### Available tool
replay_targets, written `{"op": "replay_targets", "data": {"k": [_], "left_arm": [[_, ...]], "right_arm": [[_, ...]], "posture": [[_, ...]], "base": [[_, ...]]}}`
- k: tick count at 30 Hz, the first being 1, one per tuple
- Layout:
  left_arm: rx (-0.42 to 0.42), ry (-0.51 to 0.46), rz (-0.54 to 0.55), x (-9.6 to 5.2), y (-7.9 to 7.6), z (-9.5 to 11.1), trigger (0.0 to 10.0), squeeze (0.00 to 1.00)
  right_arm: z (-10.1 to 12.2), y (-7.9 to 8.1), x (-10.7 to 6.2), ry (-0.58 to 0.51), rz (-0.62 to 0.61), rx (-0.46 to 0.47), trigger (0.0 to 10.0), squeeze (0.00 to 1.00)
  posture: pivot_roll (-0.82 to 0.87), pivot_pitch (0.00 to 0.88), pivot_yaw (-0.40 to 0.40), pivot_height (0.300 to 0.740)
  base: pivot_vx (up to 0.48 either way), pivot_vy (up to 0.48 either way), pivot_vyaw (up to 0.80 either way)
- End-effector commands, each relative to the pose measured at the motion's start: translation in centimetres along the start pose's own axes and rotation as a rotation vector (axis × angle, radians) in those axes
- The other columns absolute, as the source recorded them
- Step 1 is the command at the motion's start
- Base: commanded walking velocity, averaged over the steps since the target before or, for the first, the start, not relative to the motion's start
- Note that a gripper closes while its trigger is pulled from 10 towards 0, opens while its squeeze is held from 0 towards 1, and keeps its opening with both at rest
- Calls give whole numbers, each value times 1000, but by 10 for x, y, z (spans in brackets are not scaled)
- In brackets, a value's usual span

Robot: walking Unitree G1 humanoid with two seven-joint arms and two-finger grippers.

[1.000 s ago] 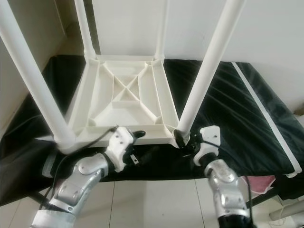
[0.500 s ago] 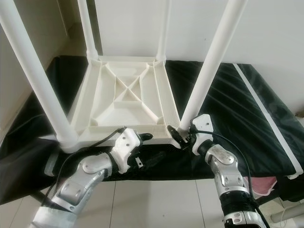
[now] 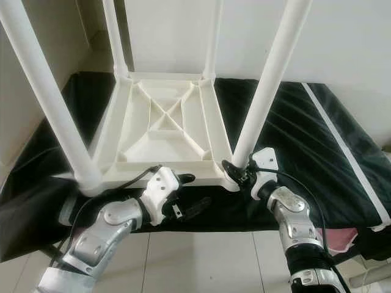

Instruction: Building children table

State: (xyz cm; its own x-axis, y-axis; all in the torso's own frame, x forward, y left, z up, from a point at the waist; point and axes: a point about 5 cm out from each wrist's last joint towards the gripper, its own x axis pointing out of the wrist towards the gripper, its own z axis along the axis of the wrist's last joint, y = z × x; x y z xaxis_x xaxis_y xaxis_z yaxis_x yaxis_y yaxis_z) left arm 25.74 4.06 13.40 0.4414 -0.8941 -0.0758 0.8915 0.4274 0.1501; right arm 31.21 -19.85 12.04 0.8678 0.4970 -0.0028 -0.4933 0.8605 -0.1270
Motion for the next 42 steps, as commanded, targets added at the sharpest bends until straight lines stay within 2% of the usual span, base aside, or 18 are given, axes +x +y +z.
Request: {"op": "replay_targets", "data": {"k": [1, 5, 7, 9, 13, 14, 17, 19, 20, 22, 25, 30, 33, 34, 35, 42], "left_arm": [[-3, -6, -114, 3, -9, 3, 10000, 0], [-6, -7, -118, 3, -11, 3, 10000, 0], [-9, -8, -119, 2, -12, 3, 10000, 0], [-9, -8, -119, 2, -12, 3, 10000, 0], [-17, -7, -124, 2, -14, 2, 10000, 0], [-17, -7, -127, 3, -14, 2, 10000, 0], [-17, -6, -128, 3, -14, 2, 10000, 0], [-14, -5, -128, 2, -13, 2, 10000, 0], [-14, -5, -128, 2, -13, 2, 10000, 0], [1, 9, -119, -3, -9, 1, 10000, 0], [15, 21, -107, -7, -3, 0, 10000, 0], [17, 2, -64, -10, 9, 6, 10000, 0], [21, -13, -36, -7, 13, 11, 10000, 0], [19, -17, -31, -7, 14, 11, 10000, 0], [19, -20, -24, -6, 13, 12, 10000, 0], [15, -24, -8, -10, 14, 12, 10000, 0]], "right_arm": [[-20, 5, -7, 103, -55, 13, 10000, 0], [-18, 10, -6, 94, -111, 27, 10000, 0], [-16, 13, -5, 86, -166, 63, 10000, 0], [-16, 13, -5, 86, -166, 63, 10000, 0], [-11, 23, -1, 53, -351, 203, 10000, 0], [-10, 26, 0, 46, -398, 211, 10000, 0], [-9, 27, 1, 41, -428, 215, 10000, 0], [-8, 34, 1, 26, -534, 229, 10000, 0], [-8, 34, 1, 26, -534, 229, 10000, 0], [-9, 39, -2, 26, -648, 230, 10000, 0], [-11, 45, -5, 44, -707, 239, 10000, 0], [-11, 53, -5, 76, -730, 266, 10000, 0], [-6, 57, 1, 73, -666, 250, 10000, 0], [-4, 59, 2, 69, -656, 245, 10000, 78], [-1, 59, 3, 53, -640, 237, 10000, 1000], [6, 62, 7, 17, -593, 226, 10000, 1000]], "posture": [[-22, 0, -38, 740], [-25, 0, -38, 740], [-28, 0, -38, 740], [-28, 0, -38, 740], [-33, 0, -39, 740], [-33, 0, -39, 740], [-33, 0, -39, 740], [-24, 7, -51, 740], [-24, 7, -51, 740], [-16, 18, -65, 740], [-12, 26, -69, 740], [3, 39, -84, 740], [9, 39, -87, 740], [13, 39, -88, 740], [17, 40, -90, 740], [25, 39, -90, 740]], "base": [[0, 0, 0], [0, 0, 0], [0, 0, 0], [0, 0, 0], [0, 0, 0], [0, 0, 0], [0, 0, 0], [0, 0, 0], [0, 0, 0], [0, 0, 0], [0, 0, 0], [0, 0, 0], [0, 0, 0], [0, 0, 0], [0, 0, 0], [0, 0, 0]]}}
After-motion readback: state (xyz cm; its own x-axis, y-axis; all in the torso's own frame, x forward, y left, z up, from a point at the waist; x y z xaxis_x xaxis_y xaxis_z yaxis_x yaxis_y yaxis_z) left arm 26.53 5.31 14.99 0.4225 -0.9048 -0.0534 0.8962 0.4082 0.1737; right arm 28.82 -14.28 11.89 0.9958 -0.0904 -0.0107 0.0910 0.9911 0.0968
